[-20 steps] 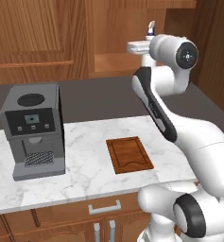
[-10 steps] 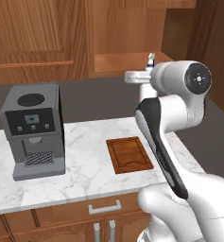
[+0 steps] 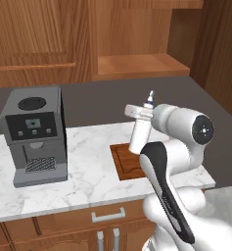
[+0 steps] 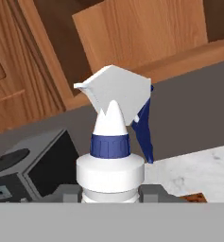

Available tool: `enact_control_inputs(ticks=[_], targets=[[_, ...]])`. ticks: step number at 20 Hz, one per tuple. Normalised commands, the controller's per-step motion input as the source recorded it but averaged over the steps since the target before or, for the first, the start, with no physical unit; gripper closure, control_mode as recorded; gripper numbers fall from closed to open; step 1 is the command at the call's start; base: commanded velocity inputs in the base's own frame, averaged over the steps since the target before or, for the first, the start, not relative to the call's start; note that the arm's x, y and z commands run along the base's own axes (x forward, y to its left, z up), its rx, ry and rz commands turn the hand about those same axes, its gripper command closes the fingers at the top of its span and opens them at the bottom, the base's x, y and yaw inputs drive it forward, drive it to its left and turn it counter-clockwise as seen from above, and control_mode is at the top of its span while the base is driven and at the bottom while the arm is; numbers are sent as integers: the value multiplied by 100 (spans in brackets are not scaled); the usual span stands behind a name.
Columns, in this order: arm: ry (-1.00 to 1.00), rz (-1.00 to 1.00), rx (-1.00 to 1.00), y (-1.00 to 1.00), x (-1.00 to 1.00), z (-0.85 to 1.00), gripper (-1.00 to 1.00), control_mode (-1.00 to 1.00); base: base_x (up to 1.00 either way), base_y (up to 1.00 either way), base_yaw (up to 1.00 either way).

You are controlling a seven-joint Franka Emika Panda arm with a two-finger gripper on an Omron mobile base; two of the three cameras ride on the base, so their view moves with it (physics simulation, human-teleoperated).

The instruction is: Grab the spray bottle from the cabinet, then place it next to the cutting board for sanitizing. Then grab the dish brush from the countertop next to the sink and place it next to the cutting board.

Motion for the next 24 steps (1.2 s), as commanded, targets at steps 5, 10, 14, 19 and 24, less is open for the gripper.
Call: enact_control_inputs(ticks=[5,10,14,19,24], targets=[[1,25,-2,17,27,-4,100,-100,0,0,0],[0,30,-8,11,35,-7,100,-100,0,0,0],[0,35,-2,0,50,-34,100,-100,0,0,0],[-6,35,1,0,49,-40,100,-100,0,0,0],[-10,34,9,6,37,-27,100,-100,0,0,0]])
